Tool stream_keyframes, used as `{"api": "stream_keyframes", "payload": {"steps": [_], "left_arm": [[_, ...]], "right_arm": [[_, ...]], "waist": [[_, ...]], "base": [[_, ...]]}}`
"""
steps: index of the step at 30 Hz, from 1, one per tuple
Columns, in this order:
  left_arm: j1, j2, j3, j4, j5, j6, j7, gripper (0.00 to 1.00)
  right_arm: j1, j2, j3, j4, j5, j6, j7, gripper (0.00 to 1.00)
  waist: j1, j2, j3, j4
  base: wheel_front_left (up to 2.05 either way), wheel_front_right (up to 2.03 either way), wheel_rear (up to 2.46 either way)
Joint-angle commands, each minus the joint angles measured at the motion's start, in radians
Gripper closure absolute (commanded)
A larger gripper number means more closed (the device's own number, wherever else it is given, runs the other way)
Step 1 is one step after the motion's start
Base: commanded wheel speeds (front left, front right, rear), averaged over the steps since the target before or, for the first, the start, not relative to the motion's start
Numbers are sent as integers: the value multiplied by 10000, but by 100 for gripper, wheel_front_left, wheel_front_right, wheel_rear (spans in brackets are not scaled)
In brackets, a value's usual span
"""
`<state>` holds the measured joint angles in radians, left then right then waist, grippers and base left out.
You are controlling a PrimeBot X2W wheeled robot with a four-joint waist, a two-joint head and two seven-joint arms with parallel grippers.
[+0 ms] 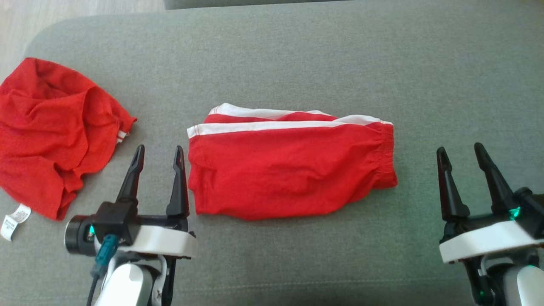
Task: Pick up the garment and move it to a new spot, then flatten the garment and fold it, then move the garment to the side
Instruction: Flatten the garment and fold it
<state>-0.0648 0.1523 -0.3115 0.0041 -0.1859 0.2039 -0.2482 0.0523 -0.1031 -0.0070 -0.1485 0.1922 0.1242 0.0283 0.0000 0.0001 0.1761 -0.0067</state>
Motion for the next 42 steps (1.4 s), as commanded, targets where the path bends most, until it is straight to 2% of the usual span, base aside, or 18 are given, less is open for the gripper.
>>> {"api": "stream_keyframes", "payload": {"steps": [1, 10, 25, 26, 28, 33, 42], "left_arm": [[-355, 161, 297, -380, 103, 53, -103, 0], [-904, 47, 105, -352, 182, -4, -109, 0], [-1561, -234, -167, -133, 388, -72, -132, 0], [-1576, -247, -164, -147, 402, -70, -133, 0], [-1604, -263, -142, -178, 413, -78, -133, 0], [-1611, -310, -83, -218, 423, -112, -134, 0], [-1531, -365, -18, -214, 498, -152, -135, 0]], "right_arm": [[-216, -92, 196, -236, 9, 65, 62, 0], [-1221, -313, 847, 767, 223, 65, 548, 0], [-2677, -619, 1548, 3912, 1147, 65, 1708, 0], [-2729, -675, 1644, 3987, 1253, 65, 1768, 21], [-2797, -773, 1777, 4076, 1540, 65, 1855, 100], [-2765, -1153, 1844, 3903, 2047, 65, 1859, 100], [-2291, -2282, 1035, 3380, 2428, 65, 1838, 100]], "waist": [[0, -1, 63, 41], [0, -1, 720, 351], [0, -1, 1476, 779], [0, -1, 1496, 794], [0, -1, 1524, 816], [0, -1, 1516, 806], [0, -1, 1382, 667]], "base": [[0, 0, 0], [0, 0, 0], [0, 0, 0], [0, 0, 0], [0, 0, 0], [0, 0, 0], [0, 0, 0]]}}
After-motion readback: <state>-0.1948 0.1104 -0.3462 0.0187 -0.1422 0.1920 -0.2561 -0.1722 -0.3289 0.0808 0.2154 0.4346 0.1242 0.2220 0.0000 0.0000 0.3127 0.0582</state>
